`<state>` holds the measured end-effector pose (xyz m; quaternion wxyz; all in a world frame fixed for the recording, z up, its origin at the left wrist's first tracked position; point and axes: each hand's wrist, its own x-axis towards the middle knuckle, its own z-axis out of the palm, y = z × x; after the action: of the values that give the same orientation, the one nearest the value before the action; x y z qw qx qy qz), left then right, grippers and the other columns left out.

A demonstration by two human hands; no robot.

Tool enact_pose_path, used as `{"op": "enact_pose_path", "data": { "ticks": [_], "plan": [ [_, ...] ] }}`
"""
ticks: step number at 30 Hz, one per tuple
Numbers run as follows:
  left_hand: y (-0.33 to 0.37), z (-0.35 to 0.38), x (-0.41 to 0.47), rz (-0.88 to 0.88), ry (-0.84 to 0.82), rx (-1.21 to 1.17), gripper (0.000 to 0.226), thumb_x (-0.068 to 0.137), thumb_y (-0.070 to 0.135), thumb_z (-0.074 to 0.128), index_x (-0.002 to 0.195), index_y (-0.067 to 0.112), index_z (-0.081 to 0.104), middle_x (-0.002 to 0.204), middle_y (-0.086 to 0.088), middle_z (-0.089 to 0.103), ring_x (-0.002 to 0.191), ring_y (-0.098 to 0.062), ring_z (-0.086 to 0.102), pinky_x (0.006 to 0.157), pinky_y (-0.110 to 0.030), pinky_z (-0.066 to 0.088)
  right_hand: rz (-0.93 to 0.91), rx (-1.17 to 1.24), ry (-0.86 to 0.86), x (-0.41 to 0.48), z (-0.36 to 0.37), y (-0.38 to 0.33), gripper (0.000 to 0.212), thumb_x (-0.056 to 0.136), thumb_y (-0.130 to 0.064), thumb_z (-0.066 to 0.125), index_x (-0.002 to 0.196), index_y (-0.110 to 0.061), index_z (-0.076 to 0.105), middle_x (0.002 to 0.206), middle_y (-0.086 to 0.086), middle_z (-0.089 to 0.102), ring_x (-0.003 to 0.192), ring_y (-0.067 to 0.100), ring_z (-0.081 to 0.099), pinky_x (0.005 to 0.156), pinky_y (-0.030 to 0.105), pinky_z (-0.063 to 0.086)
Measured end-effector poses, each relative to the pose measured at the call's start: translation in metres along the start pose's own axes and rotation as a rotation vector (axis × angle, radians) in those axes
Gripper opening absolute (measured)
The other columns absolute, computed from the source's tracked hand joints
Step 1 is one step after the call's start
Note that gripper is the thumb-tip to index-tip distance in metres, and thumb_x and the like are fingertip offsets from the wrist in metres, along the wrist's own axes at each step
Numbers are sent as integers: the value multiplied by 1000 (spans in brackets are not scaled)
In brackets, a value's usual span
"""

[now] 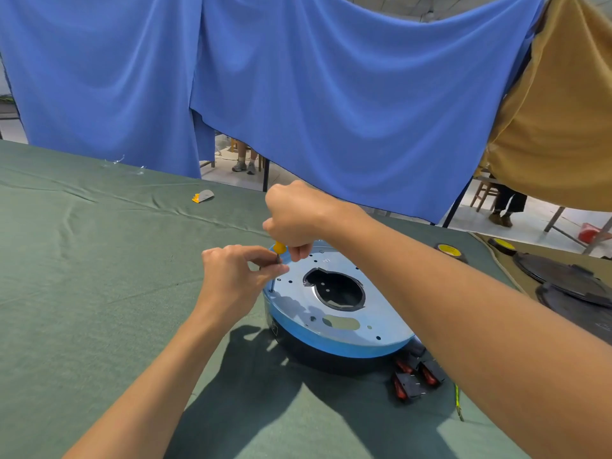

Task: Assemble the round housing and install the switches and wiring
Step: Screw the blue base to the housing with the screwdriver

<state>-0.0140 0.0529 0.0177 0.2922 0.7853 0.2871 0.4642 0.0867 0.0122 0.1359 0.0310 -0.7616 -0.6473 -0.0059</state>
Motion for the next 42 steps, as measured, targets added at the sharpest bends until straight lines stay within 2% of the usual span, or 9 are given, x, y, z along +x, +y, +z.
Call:
{"op": "enact_pose_path", "data": {
  "ticks": [5, 9, 17, 22, 26, 29, 33, 36, 42],
  "plan": [
    [-3, 2, 2, 35, -1, 67, 8, 72, 13, 85, 79, 12, 81, 75, -5, 75, 69, -26, 67, 84, -57, 46, 6, 0, -67, -2, -11, 1, 30, 96, -22, 50, 70, -7, 54, 64, 8, 65, 43, 14, 65, 48, 23, 53],
    [-7, 1, 4, 105, -35, 133, 2, 79, 14, 80, 78, 16, 81, 74, -3, 76, 70, -26, 68, 86, -56, 45, -107, 67, -79, -8, -22, 8, 5, 89, -14, 63, 84, -13, 65, 73, 5, 71, 62, 12, 71, 47, 15, 51],
    [-10, 5, 3, 134, -49, 93, 6, 79, 20, 80, 74, 18, 80, 70, 6, 75, 68, -16, 69, 84, -52, 48, -4, 22, -80, -3, -10, 7, 33, 97, -18, 47, 68, -4, 53, 48, 5, 66, 41, 14, 64, 58, 24, 55],
    [-12, 8, 4, 122, -11, 207, 6, 81, 23, 78, 78, 18, 81, 74, 1, 76, 76, -22, 68, 97, -29, 29, 34, -16, -130, -4, -14, 6, 41, 100, -27, 44, 70, -2, 56, 51, 5, 67, 40, 14, 63, 57, 25, 54],
    [-11, 6, 4, 136, -64, 219, 11, 89, 19, 71, 84, 19, 81, 78, 4, 77, 87, -15, 70, 106, -30, 27, -127, -66, -116, -8, -26, 4, 14, 91, -25, 64, 78, -18, 63, 68, 0, 68, 52, 5, 67, 52, 20, 52],
    [-12, 6, 5, 136, -122, 216, 18, 94, 18, 63, 87, 16, 80, 81, 4, 77, 90, -15, 70, 110, -29, 24, -152, -140, -53, -7, -20, 2, 23, 93, -12, 58, 70, -16, 55, 62, 3, 62, 42, -11, 55, 57, 27, 58],
    [-12, 6, 3, 119, -143, 158, 12, 91, 20, 69, 85, 17, 79, 77, 4, 76, 81, -17, 71, 106, -27, 24, -34, -91, -79, -6, -12, 0, 37, 98, -6, 40, 62, -8, 45, 49, 8, 61, 42, 17, 65, 61, 31, 59],
    [-11, 8, 2, 96, -102, 153, 8, 85, 18, 75, 80, 15, 80, 76, 1, 76, 81, -21, 70, 106, -29, 26, 26, -77, -126, -4, -12, -2, 37, 100, -10, 38, 65, -5, 50, 40, 5, 60, 40, 16, 64, 61, 27, 58],
    [-13, 7, 5, 116, -156, 176, 20, 95, 17, 62, 86, 14, 79, 80, 0, 77, 97, -20, 69, 109, -25, 19, -125, -149, -139, -13, -28, -5, 4, 89, -18, 67, 86, -15, 68, 67, -3, 65, 60, 6, 69, 49, 16, 49]
  ]
}}
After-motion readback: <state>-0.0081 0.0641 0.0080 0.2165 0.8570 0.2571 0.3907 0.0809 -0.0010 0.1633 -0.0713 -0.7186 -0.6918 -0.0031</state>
